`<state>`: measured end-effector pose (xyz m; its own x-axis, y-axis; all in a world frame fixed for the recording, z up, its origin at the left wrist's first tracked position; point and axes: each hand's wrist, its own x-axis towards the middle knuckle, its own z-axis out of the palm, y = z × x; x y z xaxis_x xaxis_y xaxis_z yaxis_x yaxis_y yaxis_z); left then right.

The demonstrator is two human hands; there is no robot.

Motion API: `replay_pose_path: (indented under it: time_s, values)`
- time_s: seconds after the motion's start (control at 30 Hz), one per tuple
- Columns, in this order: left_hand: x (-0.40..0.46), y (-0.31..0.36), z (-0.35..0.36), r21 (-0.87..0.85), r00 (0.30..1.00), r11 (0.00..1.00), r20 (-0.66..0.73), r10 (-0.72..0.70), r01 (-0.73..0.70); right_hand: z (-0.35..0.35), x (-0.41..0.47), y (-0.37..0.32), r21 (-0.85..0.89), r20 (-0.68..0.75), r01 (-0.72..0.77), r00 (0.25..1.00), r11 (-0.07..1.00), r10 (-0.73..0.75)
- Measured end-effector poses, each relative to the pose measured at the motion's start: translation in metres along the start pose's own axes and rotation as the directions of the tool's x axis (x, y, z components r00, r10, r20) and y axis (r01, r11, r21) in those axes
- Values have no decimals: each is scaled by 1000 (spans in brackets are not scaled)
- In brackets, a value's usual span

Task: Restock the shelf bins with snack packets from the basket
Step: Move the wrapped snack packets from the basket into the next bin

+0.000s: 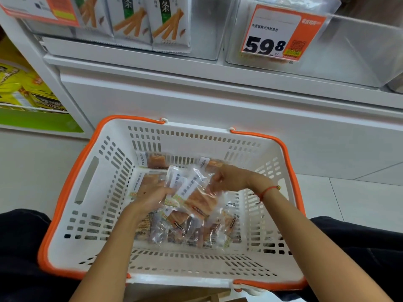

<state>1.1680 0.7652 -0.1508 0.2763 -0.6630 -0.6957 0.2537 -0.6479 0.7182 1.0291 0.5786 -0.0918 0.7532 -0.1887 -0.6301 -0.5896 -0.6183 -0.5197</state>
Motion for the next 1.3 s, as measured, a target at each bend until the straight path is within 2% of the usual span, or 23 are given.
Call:
replay_pose_path:
  time_s: [0.07,0.13,0.37,0.43,0.53,0.63,0.73,0.77,0.8,0.83,0.9,0.93,0.97,1.07,1.13,1.23,1.3]
  values:
    - [-1,5,7,-50,1000,999,19,-1,2,6,9,-6,-71,-242,-8,970,997,-10]
    - [1,2,7,-80,1000,997,-1,-15,15,12,14,-10,-76,-391,-38,920,996,5]
    - [-5,8,16,-277,997,959,-56,46,-60,28,23,-12,7,-420,9,908,1000,-5]
    - [-6,8,18,-271,998,961,-8,62,-61,34,27,-10,19,-417,-1,909,1000,8]
    - [-2,2,20,-144,994,989,99,33,-19,40,30,-6,46,-412,7,911,999,12]
    - [3,-3,19,-117,996,993,87,-22,33,47,31,2,158,-409,-1,910,987,66]
    - [2,-1,16,-175,999,984,34,-9,15,55,34,7,368,-517,-15,828,930,218]
    - [2,0,14,-245,999,969,30,-12,19,56,33,7,486,-499,-31,811,873,307]
    - [2,2,13,-323,1000,946,23,-15,22,54,30,5,621,-401,-68,829,781,390]
    - [0,4,12,-388,1000,921,9,-12,14,53,27,3,733,-229,-131,876,668,424]
    - [2,6,10,-447,1000,894,-17,-10,1,50,19,0,834,94,-252,942,491,323]
    - [2,9,10,-447,1000,895,-21,4,-13,48,16,-2,854,156,-255,957,453,246]
    - [0,13,9,-441,999,897,-22,25,-32,45,14,-4,868,156,-226,970,443,187]
    - [-10,30,6,-384,996,919,-17,93,-92,32,14,-5,861,47,-121,986,494,160]
    - [-19,48,4,-306,988,940,-13,152,-148,18,9,-6,814,-5,-61,994,578,112]
    - [-32,77,6,-141,971,960,-41,237,-241,-5,-7,-8,710,-130,38,988,704,78]
    - [-42,94,9,-2,944,946,-63,323,-324,-23,-25,-13,678,-231,111,971,726,67]
